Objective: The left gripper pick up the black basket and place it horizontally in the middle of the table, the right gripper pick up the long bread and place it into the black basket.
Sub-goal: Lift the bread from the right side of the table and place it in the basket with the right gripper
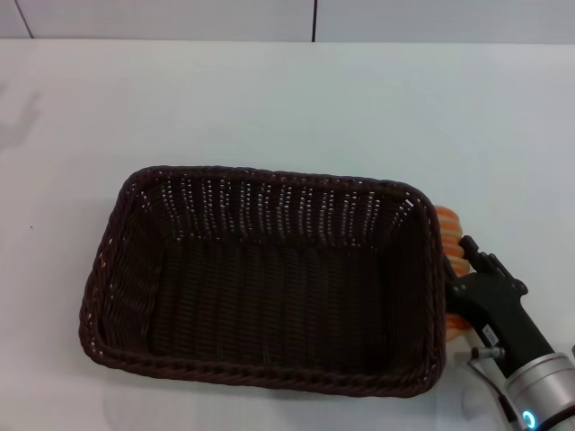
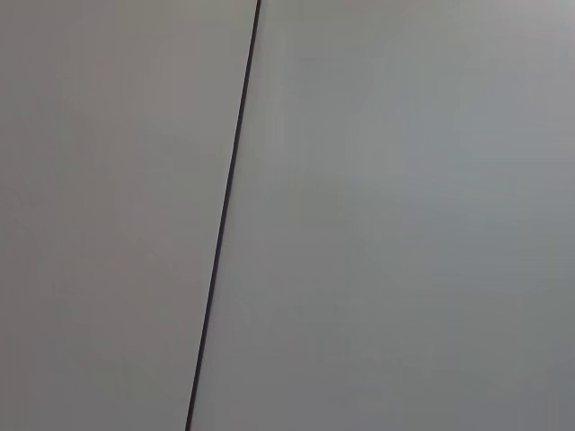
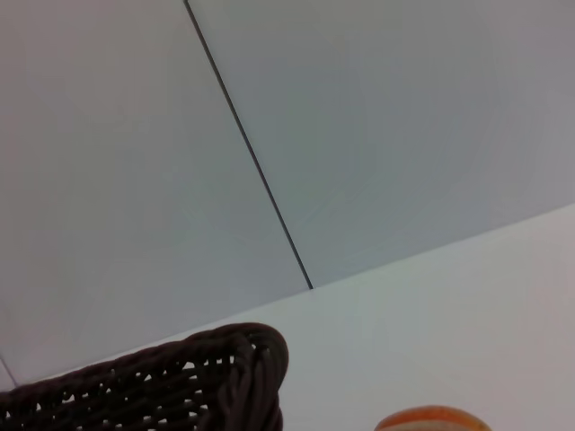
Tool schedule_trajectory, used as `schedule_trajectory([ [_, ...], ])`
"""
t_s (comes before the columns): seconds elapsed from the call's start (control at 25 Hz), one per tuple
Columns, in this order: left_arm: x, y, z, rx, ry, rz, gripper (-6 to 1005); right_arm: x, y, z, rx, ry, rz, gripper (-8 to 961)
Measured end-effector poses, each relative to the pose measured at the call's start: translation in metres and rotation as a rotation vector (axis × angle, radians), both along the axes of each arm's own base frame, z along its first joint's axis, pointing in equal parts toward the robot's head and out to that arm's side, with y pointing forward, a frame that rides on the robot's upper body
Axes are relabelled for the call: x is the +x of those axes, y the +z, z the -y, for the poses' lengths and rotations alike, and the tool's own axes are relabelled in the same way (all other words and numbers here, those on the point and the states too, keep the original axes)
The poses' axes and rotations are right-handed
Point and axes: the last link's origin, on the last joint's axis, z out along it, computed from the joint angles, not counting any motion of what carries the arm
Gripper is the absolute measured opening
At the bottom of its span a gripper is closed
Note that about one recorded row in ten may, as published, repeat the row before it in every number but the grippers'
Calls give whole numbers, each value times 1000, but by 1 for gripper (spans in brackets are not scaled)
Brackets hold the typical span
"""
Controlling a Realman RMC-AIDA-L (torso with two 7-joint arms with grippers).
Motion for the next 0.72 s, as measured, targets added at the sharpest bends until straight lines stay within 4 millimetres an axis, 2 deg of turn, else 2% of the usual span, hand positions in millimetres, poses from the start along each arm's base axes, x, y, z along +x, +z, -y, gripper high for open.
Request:
schedule_trajectory([
  [0.16, 0, 0, 0, 1, -1, 0, 573, 3, 11, 3, 68, 1, -15, 515],
  [0.28, 0, 0, 0, 1, -1, 0, 573, 10, 33, 10, 186, 1, -41, 497],
  [0.32, 0, 0, 0, 1, -1, -1, 573, 16, 50, 16, 268, 11, -59, 491],
  [0.36, 0, 0, 0, 1, -1, -1, 573, 16, 50, 16, 268, 11, -59, 481],
  [0.44, 0, 0, 0, 1, -1, -1, 573, 18, 64, 21, 330, 41, -76, 462],
  [0.52, 1, 1, -1, 1, -3, -1, 573, 8, 77, 27, 391, 125, -103, 443],
  [0.64, 1, 1, -1, 2, -4, -2, 573, -3, 80, 31, 414, 195, -128, 413],
  [0.68, 2, 1, -1, 3, -5, -3, 573, -10, 81, 33, 421, 234, -144, 403],
  [0.72, 3, 2, -1, 4, -7, -5, 573, -26, 80, 35, 418, 315, -185, 393],
])
